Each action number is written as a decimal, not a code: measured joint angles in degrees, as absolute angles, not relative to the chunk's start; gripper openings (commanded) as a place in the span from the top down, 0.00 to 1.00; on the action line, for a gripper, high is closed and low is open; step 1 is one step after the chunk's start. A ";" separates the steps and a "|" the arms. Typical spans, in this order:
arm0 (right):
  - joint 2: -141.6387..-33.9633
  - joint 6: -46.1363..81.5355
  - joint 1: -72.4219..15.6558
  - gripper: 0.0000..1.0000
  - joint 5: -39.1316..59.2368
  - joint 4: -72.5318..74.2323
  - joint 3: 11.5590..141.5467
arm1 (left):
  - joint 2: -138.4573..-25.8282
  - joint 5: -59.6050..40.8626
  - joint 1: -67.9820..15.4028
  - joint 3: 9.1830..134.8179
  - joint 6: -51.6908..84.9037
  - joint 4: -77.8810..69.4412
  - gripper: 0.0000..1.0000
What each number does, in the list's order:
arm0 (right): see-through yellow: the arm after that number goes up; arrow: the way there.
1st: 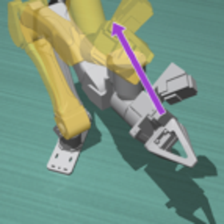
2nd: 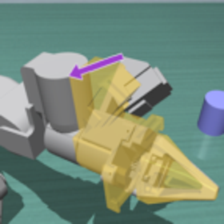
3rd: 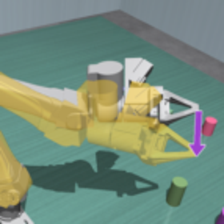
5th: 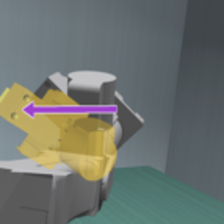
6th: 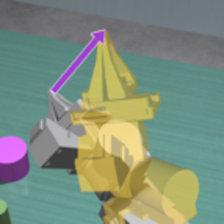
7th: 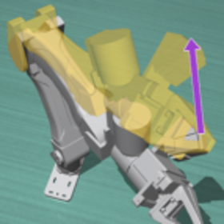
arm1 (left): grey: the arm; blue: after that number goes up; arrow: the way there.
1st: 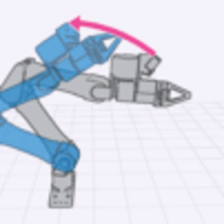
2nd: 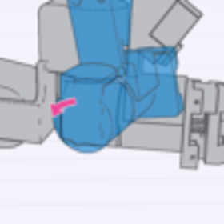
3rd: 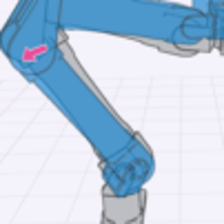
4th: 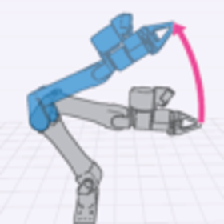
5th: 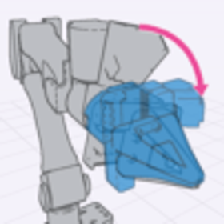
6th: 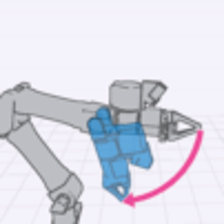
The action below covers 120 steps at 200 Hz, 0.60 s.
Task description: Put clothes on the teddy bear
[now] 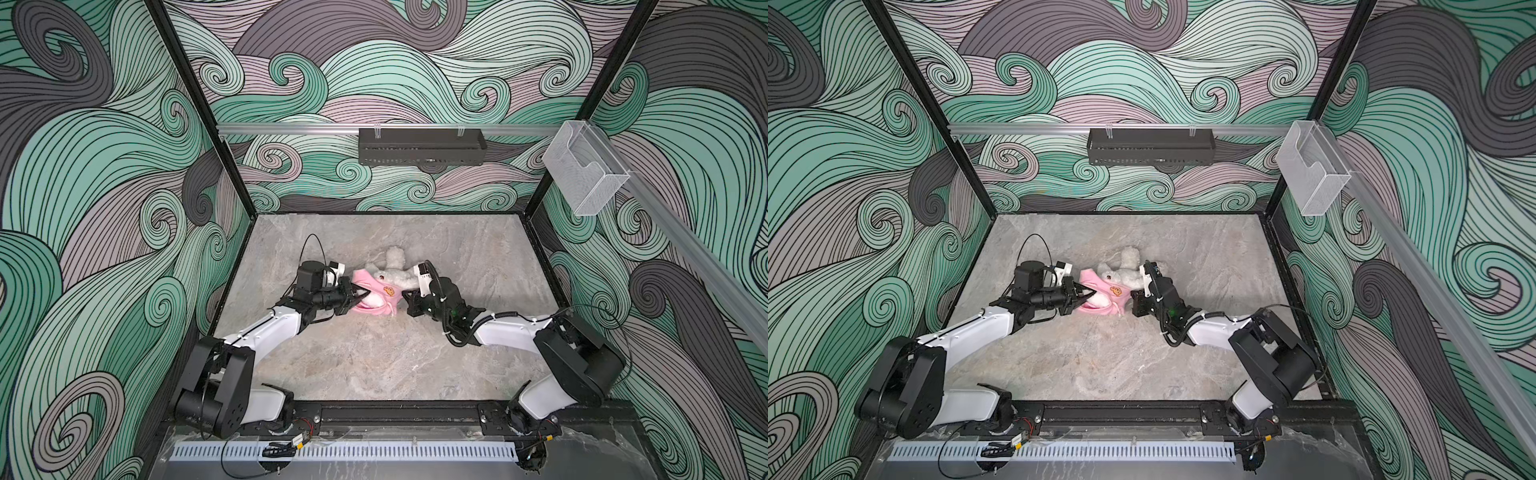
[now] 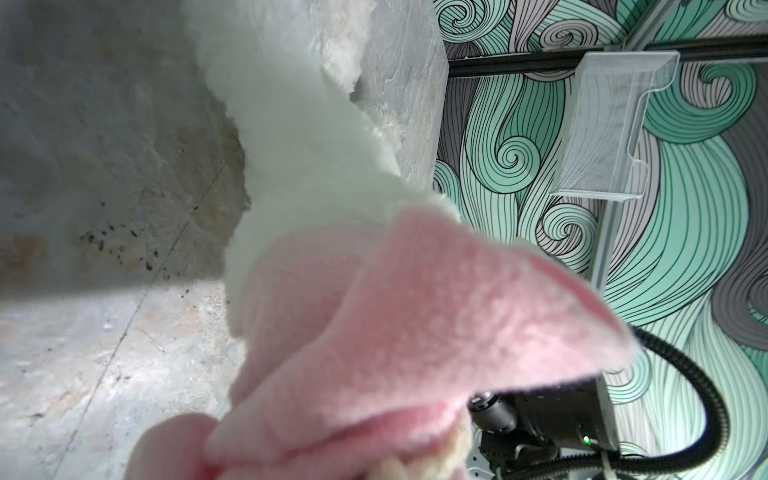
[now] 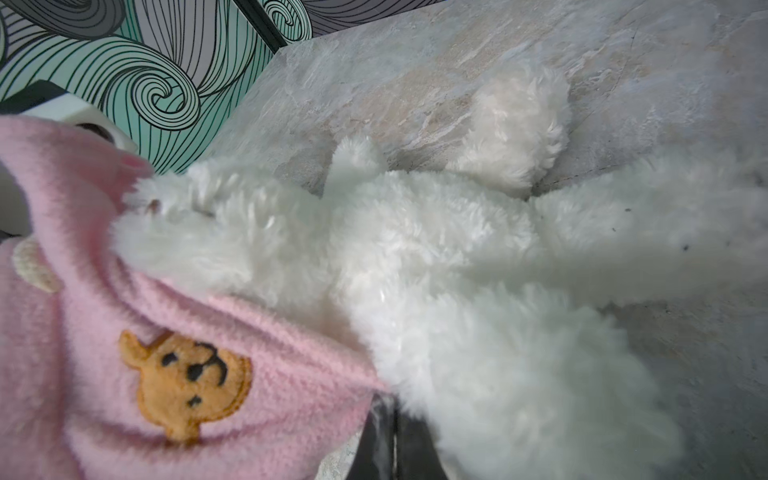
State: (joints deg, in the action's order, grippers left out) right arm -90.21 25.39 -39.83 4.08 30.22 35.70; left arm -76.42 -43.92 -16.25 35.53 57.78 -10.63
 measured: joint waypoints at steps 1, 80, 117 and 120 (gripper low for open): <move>-90.24 25.41 -39.79 1.00 4.23 30.28 35.66 | -76.42 -43.88 -16.27 35.57 57.45 -10.44 1.00; -78.96 19.79 -29.54 0.59 28.97 13.80 35.94 | -74.41 -28.75 -22.55 40.32 18.98 -3.55 1.00; -74.72 21.89 -26.81 0.56 38.52 9.82 43.94 | -74.26 -26.96 -23.64 40.40 7.11 -3.27 1.00; -75.00 22.20 -26.81 0.56 39.27 9.63 44.86 | -74.26 -26.96 -23.73 40.40 6.26 -3.44 1.00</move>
